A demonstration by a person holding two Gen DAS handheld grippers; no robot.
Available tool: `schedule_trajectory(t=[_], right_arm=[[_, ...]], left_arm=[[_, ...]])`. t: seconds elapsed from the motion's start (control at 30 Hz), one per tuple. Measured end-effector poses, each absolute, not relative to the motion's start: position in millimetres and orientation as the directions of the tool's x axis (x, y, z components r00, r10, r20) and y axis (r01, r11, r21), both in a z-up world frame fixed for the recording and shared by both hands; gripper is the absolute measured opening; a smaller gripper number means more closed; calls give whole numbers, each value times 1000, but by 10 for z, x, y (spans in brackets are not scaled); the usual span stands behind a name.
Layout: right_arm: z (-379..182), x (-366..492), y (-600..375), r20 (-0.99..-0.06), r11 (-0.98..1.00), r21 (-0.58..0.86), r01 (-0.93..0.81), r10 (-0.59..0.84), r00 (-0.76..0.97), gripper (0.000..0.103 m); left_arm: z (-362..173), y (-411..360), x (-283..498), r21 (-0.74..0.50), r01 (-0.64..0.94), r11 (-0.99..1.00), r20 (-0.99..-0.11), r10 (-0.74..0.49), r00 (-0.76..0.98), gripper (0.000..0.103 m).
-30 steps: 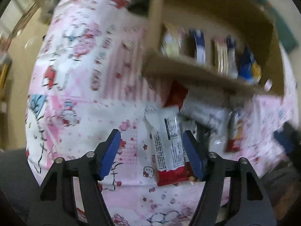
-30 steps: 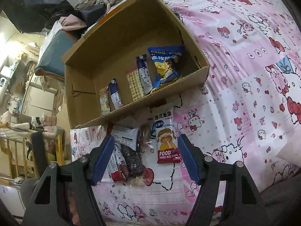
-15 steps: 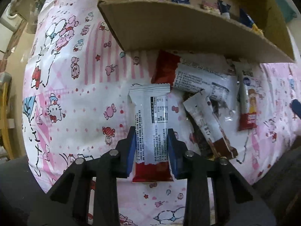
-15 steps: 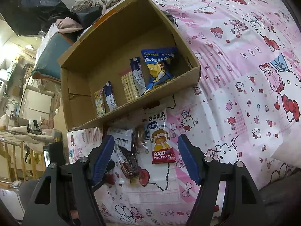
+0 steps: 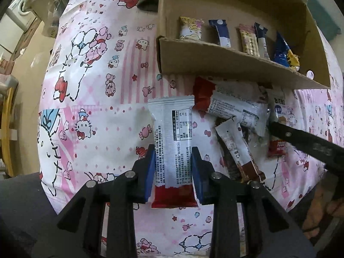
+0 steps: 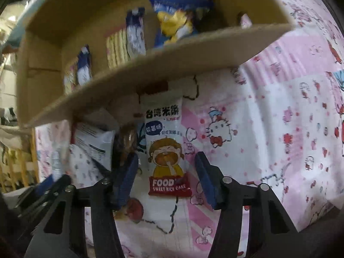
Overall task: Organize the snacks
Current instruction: 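Grasp a white rice cake bag with the left tool while the right tool grasps another, then lift both rice cake bags into the box and open both tools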
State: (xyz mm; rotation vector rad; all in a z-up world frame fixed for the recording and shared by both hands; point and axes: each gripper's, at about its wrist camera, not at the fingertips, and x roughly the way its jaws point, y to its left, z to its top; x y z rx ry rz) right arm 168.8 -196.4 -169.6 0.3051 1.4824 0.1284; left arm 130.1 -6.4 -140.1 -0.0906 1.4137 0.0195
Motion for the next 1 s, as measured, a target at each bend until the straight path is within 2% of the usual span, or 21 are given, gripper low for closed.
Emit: schedule_trajectory(t=[0.03, 0.07, 0.1, 1.0], right_arm=[[-1710, 1693, -1943, -961, 959, 268, 93, 260, 92, 56], [-1704, 1691, -1917, -967, 967, 245, 76, 237, 95, 41], [-1679, 1681, -1886, -974, 977, 208, 46, 202, 103, 33], [-1175, 1255, -2139, -928, 940, 340, 14, 333, 166, 33]], left_arm=[[-1414, -116, 1294, -50, -65, 997, -986, -39, 159, 27], [-1406, -118, 1289, -49, -64, 997, -986, -38, 162, 27], [-1404, -124, 1291, -49, -65, 997, -986, -38, 165, 27], [-1105, 168, 1148, -9, -145, 989, -961, 31, 274, 27]])
